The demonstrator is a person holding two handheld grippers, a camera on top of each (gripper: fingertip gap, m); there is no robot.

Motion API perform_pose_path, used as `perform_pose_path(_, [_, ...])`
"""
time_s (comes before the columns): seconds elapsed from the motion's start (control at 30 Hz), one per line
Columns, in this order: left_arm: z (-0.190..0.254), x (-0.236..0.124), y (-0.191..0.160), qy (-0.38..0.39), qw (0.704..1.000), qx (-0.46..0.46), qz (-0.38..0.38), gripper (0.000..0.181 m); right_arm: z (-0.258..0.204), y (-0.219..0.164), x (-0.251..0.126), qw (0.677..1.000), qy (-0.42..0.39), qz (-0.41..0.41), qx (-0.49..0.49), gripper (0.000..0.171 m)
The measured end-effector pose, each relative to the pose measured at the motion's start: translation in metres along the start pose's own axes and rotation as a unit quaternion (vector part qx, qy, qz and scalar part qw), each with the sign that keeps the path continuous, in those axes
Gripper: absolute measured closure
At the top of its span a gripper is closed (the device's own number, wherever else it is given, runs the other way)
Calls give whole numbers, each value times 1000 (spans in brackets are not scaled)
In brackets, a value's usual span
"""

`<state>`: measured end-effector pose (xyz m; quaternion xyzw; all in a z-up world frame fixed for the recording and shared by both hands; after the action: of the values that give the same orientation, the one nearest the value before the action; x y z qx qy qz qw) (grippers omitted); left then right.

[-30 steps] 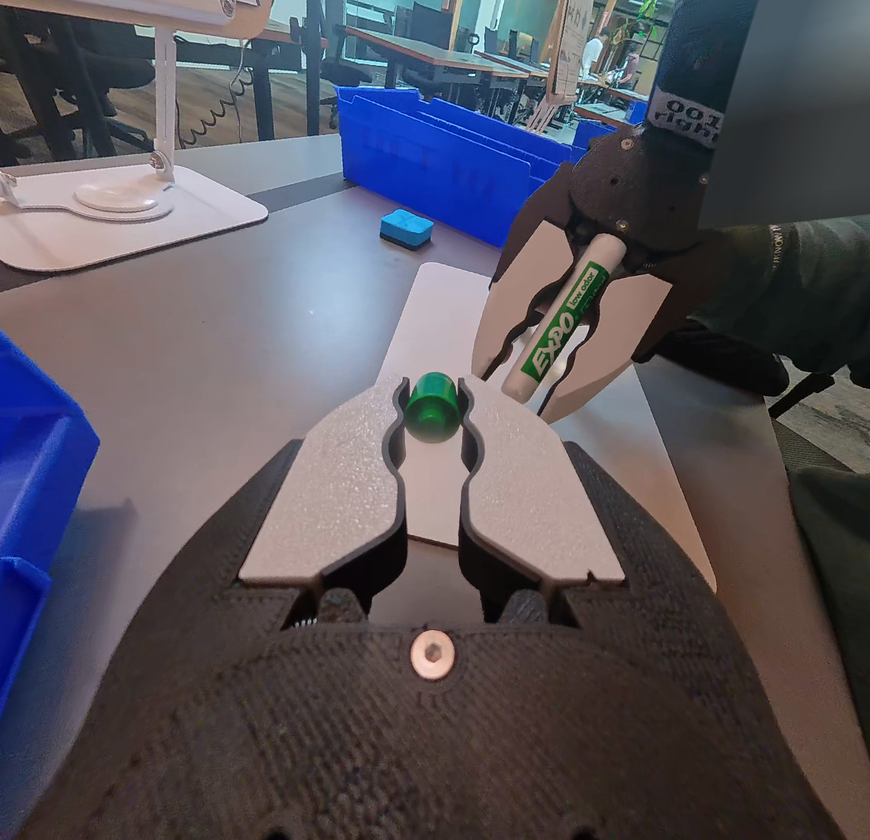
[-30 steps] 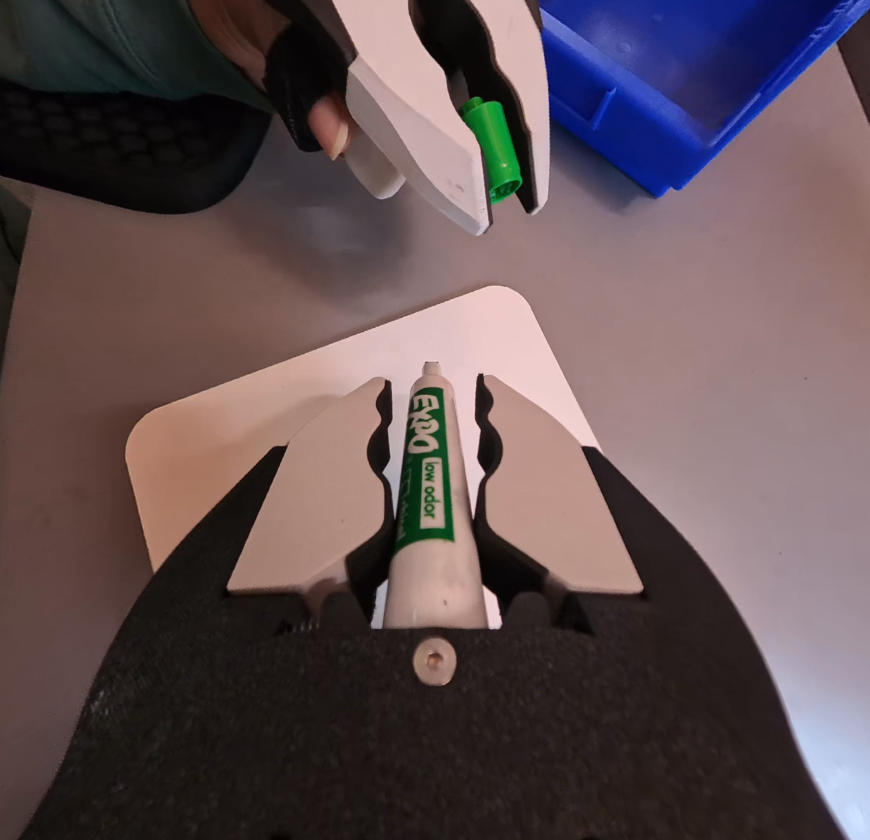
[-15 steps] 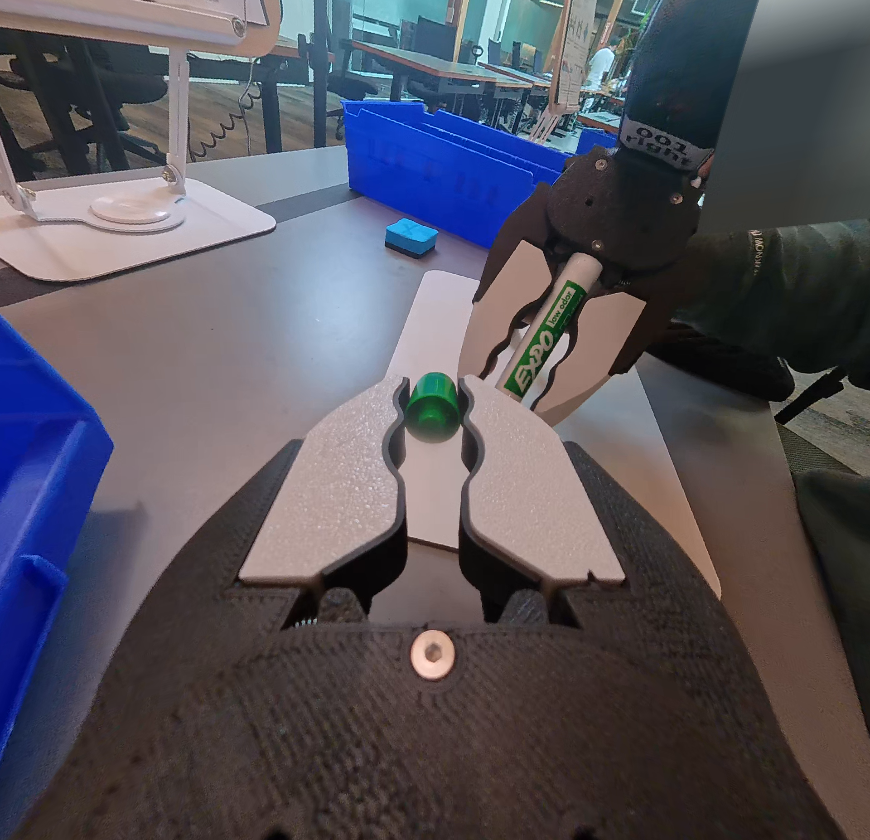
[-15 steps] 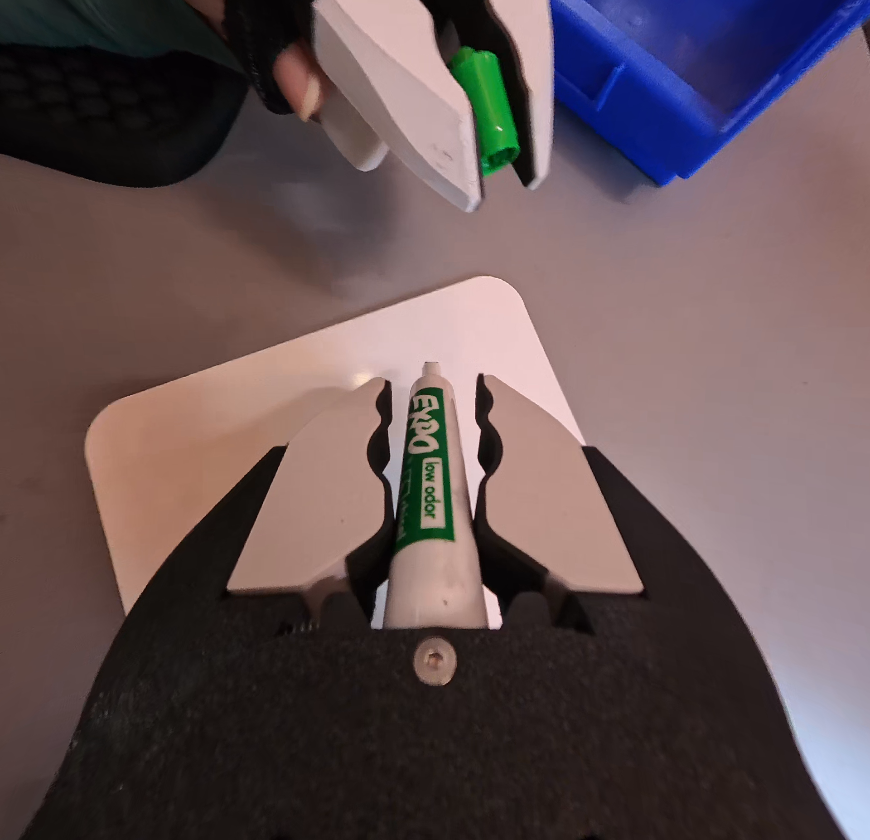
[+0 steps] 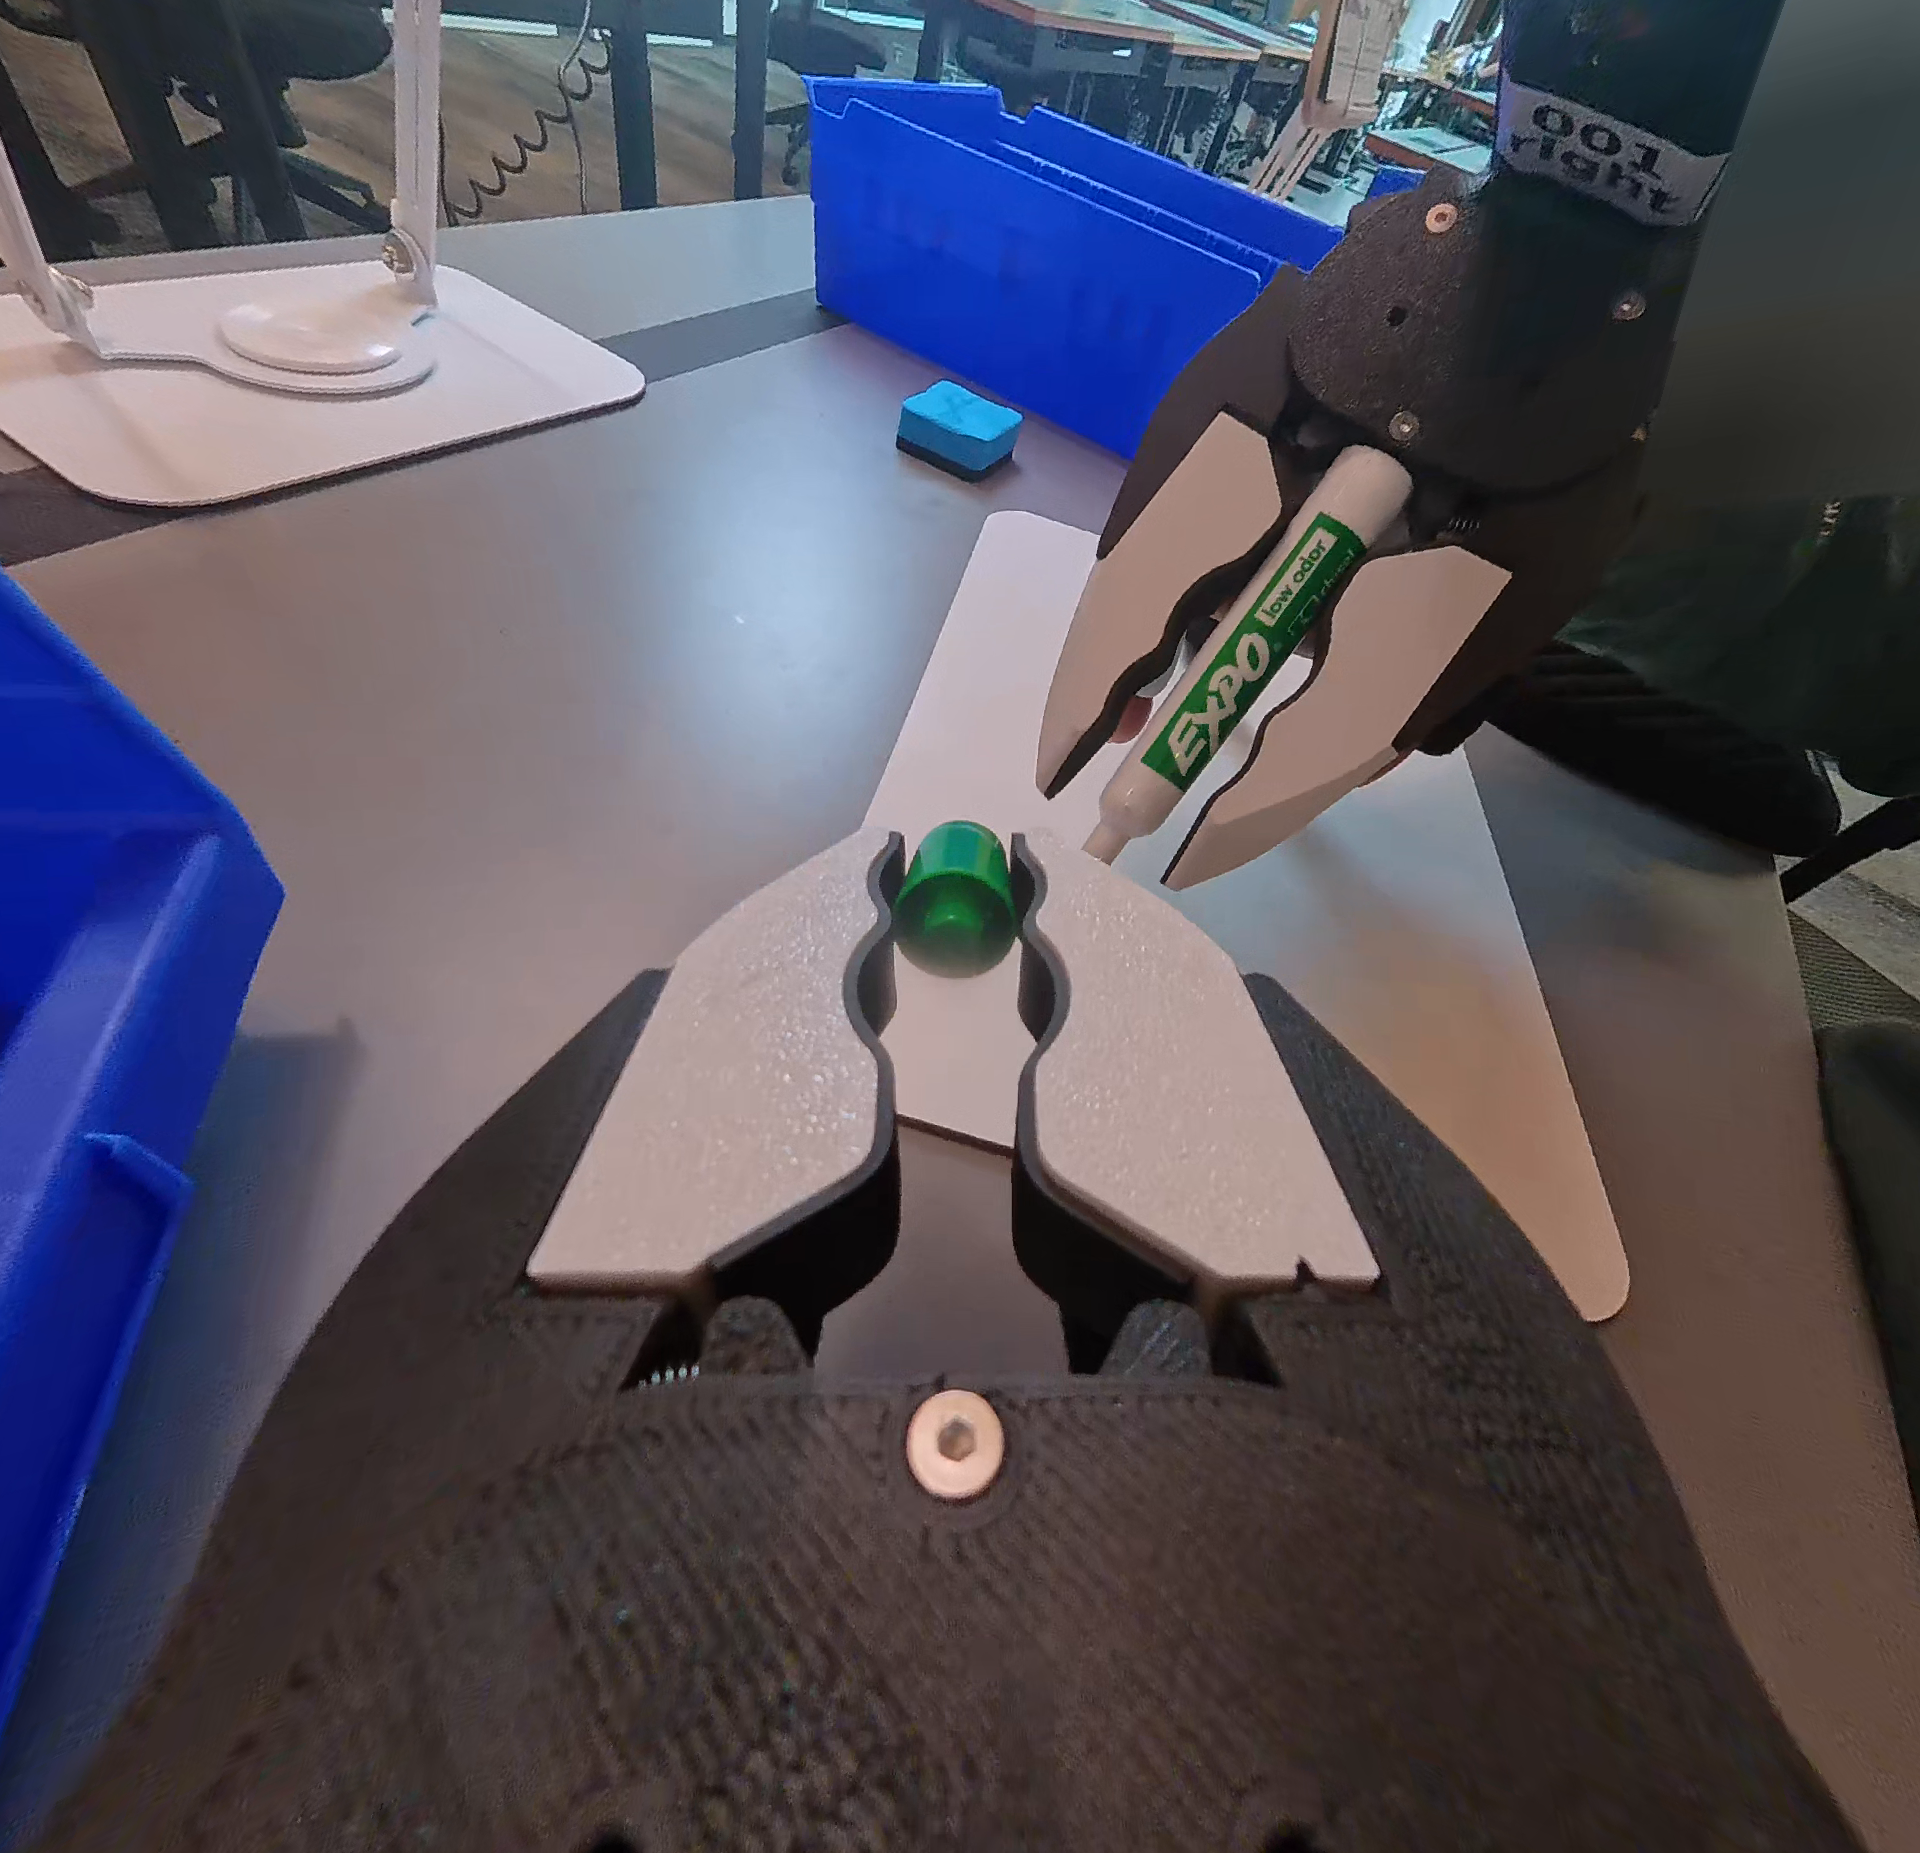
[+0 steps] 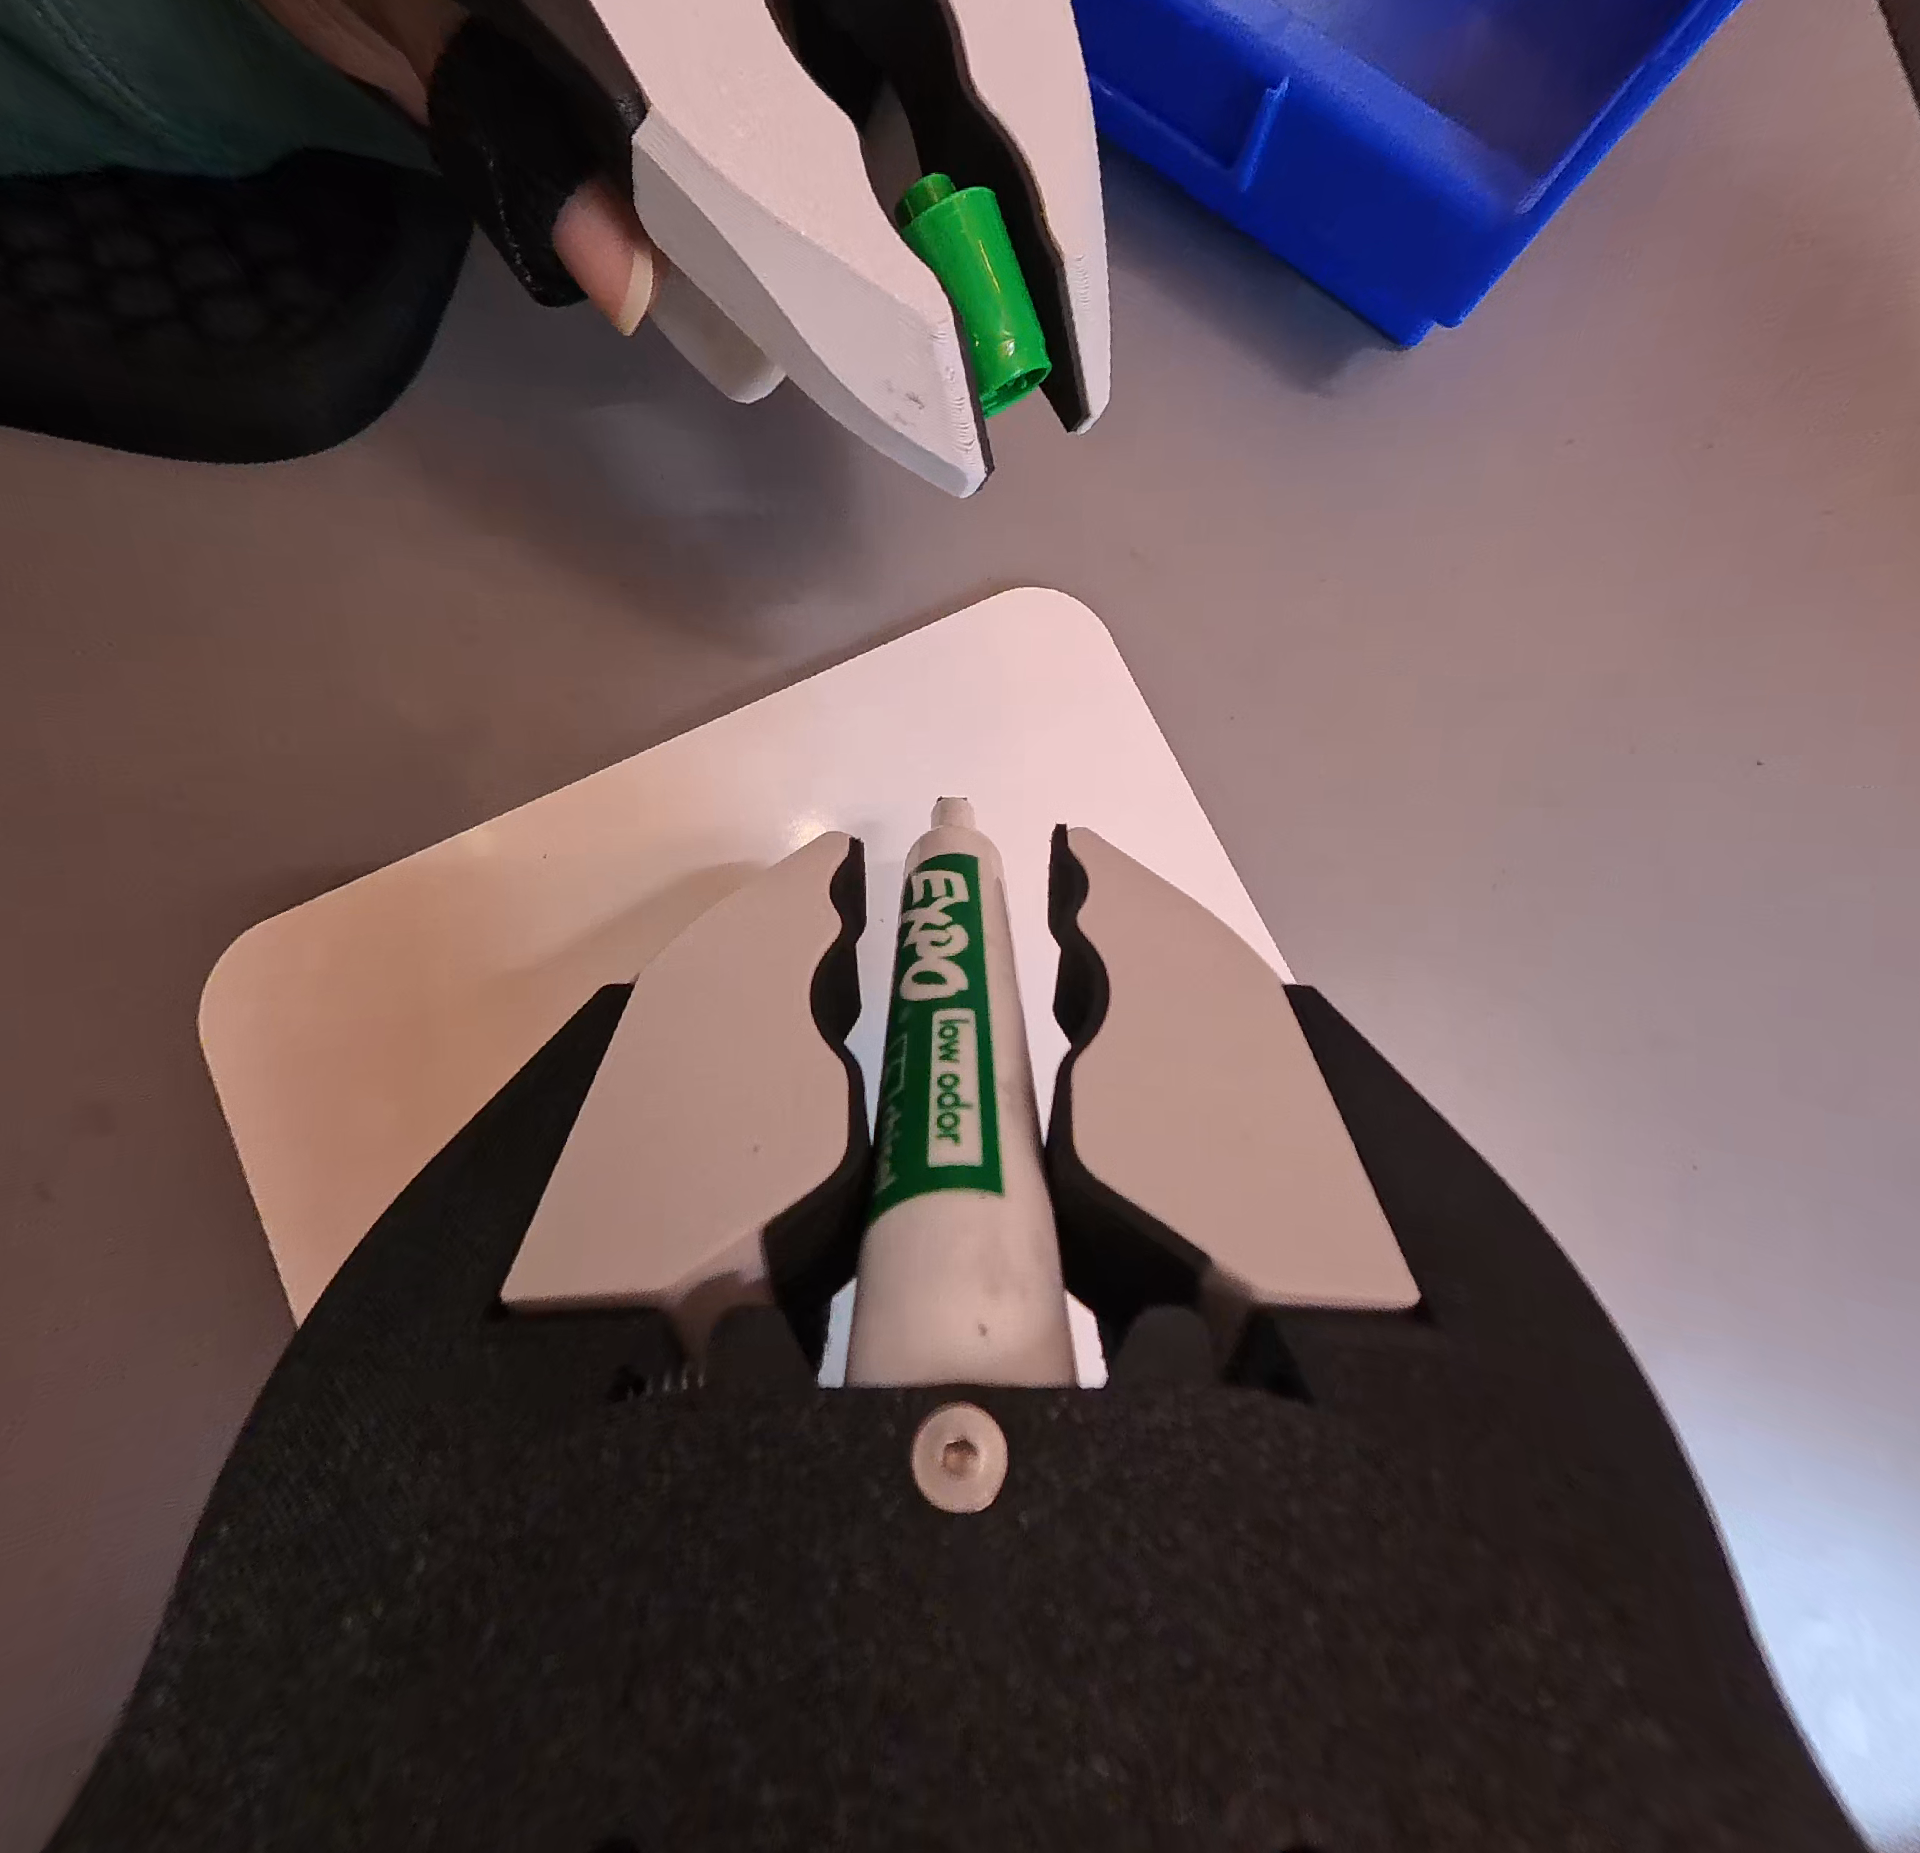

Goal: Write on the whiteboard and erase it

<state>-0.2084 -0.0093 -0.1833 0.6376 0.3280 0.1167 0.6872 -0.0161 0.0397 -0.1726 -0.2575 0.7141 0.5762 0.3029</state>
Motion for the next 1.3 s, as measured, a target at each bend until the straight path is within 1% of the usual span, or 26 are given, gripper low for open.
perform_pose_path(0.27, [-2,0,-1,10,1000,2,-7,162,-2,0,6,1000,12,-10,-3,137])
perform_pose_path(0.53, [0,1,-2,33,998,33,-29,162,-3,3,8,1000,18,-21,-2,137])
perform_pose_path(0.8, [0,2,-1,36,998,39,-35,162,-5,10,17,999,21,-36,-14,137])
perform_pose_path(0.97, [0,2,-1,38,998,43,-39,162,-6,14,28,998,14,-54,-35,137])
perform_pose_path(1.3, [1,0,0,40,997,47,-38,162,-8,15,40,990,-30,-88,-107,137])
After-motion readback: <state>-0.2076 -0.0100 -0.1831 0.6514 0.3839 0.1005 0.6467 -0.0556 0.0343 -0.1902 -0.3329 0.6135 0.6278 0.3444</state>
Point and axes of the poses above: each gripper's, where its closed fingertips meet, x out along the fingers, y out of its top, z = x × y across the jaws, the point moved 10 cm from there along -x, back along the fingers, and after that the axes turned 15 degrees about x, right-handed, at the moved point
